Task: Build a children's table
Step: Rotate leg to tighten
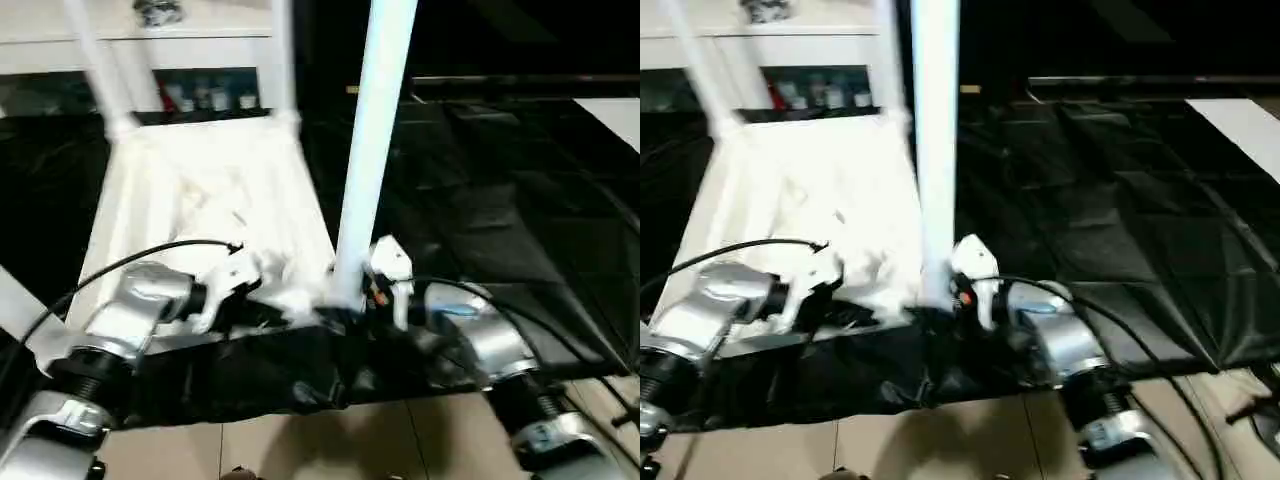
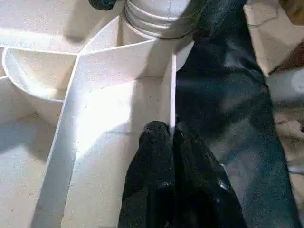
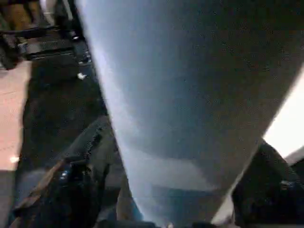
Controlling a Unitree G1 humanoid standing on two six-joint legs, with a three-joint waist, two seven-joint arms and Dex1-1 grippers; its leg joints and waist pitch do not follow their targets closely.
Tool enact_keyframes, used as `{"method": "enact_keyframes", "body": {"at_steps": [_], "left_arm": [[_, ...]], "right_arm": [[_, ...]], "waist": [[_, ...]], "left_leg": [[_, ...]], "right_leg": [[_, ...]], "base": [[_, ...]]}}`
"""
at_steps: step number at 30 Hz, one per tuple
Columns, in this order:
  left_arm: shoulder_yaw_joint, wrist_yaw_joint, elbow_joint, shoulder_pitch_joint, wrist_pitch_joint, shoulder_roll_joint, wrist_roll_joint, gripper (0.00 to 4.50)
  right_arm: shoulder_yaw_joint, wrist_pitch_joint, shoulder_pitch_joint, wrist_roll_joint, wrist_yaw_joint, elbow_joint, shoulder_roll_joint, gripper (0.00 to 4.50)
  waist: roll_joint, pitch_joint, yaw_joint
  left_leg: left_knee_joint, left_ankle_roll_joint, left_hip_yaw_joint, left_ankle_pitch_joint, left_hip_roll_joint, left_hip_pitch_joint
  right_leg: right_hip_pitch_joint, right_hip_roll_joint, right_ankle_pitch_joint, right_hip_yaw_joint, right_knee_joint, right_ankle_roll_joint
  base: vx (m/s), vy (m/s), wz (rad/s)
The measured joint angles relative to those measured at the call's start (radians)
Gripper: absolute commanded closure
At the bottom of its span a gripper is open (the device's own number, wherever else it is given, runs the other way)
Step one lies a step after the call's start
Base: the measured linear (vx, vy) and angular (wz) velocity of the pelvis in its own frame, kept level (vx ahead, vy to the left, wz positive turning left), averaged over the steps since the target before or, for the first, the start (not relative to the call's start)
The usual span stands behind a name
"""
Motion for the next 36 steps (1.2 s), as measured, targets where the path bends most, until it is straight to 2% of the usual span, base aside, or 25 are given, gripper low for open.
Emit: {"method": "enact_keyframes", "body": {"at_steps": [4, 5, 9, 12, 13, 16, 20, 21, 23, 25, 28, 31, 33, 36], "left_arm": [[-0.003, -0.023, 0.030, -0.016, -0.014, 0.000, 0.000, 4.50], [0.001, -0.022, 0.035, -0.019, -0.013, -0.003, 0.000, 4.50], [0.010, 0.034, 0.051, -0.033, 0.014, -0.030, 0.009, 4.50], [0.035, 0.173, 0.053, -0.046, 0.065, -0.080, 0.027, 4.50], [0.039, 0.212, 0.053, -0.050, 0.079, -0.100, 0.034, 4.50], [0.046, 0.322, 0.023, -0.047, 0.131, -0.159, 0.059, 4.50], [0.052, 0.404, -0.030, -0.024, 0.177, -0.207, 0.081, 4.50], [0.053, 0.410, -0.039, -0.017, 0.182, -0.210, 0.082, 4.50], [0.054, 0.415, -0.051, -0.009, 0.184, -0.214, 0.084, 4.50], [0.054, 0.409, -0.051, -0.008, 0.180, -0.212, 0.084, 4.50], [0.053, 0.395, -0.051, -0.008, 0.171, -0.206, 0.084, 4.50], [0.050, 0.336, -0.052, -0.008, 0.152, -0.173, 0.075, 4.50], [0.041, 0.246, -0.046, -0.010, 0.112, -0.124, 0.057, 4.50], [0.037, 0.148, -0.031, -0.010, 0.075, -0.086, 0.040, 4.50]], "right_arm": [[0.000, 0.018, -0.005, 0.006, 0.018, 0.002, -0.005, 1.47], [-0.004, 0.022, -0.006, 0.006, 0.015, 0.004, -0.003, 1.65], [-0.045, 0.017, -0.006, 0.004, -0.067, 0.022, 0.027, 1.95], [-0.099, -0.023, -0.030, -0.041, -0.302, 0.079, 0.104, 2.12], [-0.113, -0.026, -0.040, -0.050, -0.370, 0.093, 0.121, 2.29], [-0.158, -0.029, -0.044, -0.079, -0.574, 0.120, 0.182, 2.41], [-0.182, -0.044, -0.045, -0.106, -0.717, 0.133, 0.231, 2.41], [-0.182, -0.050, -0.044, -0.113, -0.726, 0.134, 0.235, 2.10], [-0.182, -0.071, -0.040, -0.121, -0.726, 0.137, 0.237, 1.78], [-0.183, -0.086, -0.040, -0.117, -0.700, 0.142, 0.234, 1.76], [-0.185, -0.094, -0.041, -0.103, -0.648, 0.145, 0.218, 1.44], [-0.161, -0.092, -0.045, -0.074, -0.479, 0.140, 0.153, 1.32], [-0.115, -0.081, -0.047, -0.045, -0.280, 0.111, 0.075, 1.32], [-0.082, -0.060, -0.047, -0.024, -0.113, 0.082, 0.026, 1.32]], "waist": [[-0.001, 0.000, 0.002], [-0.001, 0.000, 0.002], [-0.001, 0.000, 0.001], [-0.002, 0.000, -0.007], [-0.003, 0.000, -0.011], [-0.003, 0.000, -0.021], [0.000, -0.002, -0.030], [0.001, -0.003, -0.032], [0.004, -0.005, -0.033], [0.004, -0.005, -0.034], [0.005, -0.005, -0.034], [0.001, -0.003, -0.033], [0.000, -0.002, -0.030], [-0.003, -0.001, -0.022]], "left_leg": [[0.000, 0.000, 0.001, 0.000, 0.000, 0.000], [0.000, 0.000, 0.001, 0.000, 0.000, 0.000], [0.000, 0.000, 0.001, 0.000, 0.000, 0.000], [0.000, -0.002, 0.000, 0.001, 0.000, 0.002], [0.000, -0.002, 0.000, 0.001, 0.000, 0.002], [-0.001, -0.002, 0.000, 0.001, -0.001, 0.006], [-0.001, -0.002, 0.000, 0.001, -0.001, 0.006], [-0.001, -0.002, 0.000, 0.001, -0.001, 0.006], [-0.001, -0.002, 0.000, 0.001, -0.002, 0.006], [-0.001, -0.002, 0.000, 0.001, -0.002, 0.006], [-0.002, -0.002, 0.000, 0.001, -0.002, 0.005], [-0.004, -0.002, 0.000, 0.001, -0.001, 0.004], [-0.005, -0.002, 0.000, 0.001, -0.001, 0.001], [-0.004, -0.001, 0.000, 0.001, 0.000, -0.001]], "right_leg": [[0.001, 0.000, 0.000, 0.001, 0.000, 0.000], [0.001, 0.000, 0.000, 0.001, 0.000, 0.000], [0.002, 0.000, 0.000, 0.001, 0.001, 0.001], [0.001, 0.000, -0.002, 0.001, 0.003, 0.005], [0.000, 0.000, -0.002, 0.001, 0.003, 0.005], [0.002, 0.000, -0.003, 0.001, 0.002, 0.005], [0.003, 0.000, -0.003, 0.002, 0.000, 0.005], [0.003, 0.000, -0.003, 0.002, 0.000, 0.005], [0.004, -0.001, -0.003, 0.003, -0.001, 0.006], [0.003, -0.001, -0.003, 0.003, -0.001, 0.006], [0.003, 0.000, -0.003, 0.003, -0.001, 0.006], [0.001, 0.000, -0.004, 0.002, -0.001, 0.007], [0.000, 0.000, -0.003, 0.001, -0.001, 0.005], [-0.001, 0.000, -0.003, 0.000, -0.001, 0.003]], "base": [[0.000, 0.000, 0.00], [0.000, 0.000, 0.00], [0.000, 0.000, 0.00], [0.000, 0.000, 0.00], [0.000, 0.000, 0.00], [0.000, 0.000, 0.00], [0.000, 0.000, 0.00], [0.000, 0.000, 0.00], [0.000, 0.000, 0.00], [0.000, 0.000, 0.00], [0.000, 0.000, 0.00], [0.000, 0.000, 0.00], [0.000, 0.000, 0.00], [0.000, 0.000, 0.00]]}}
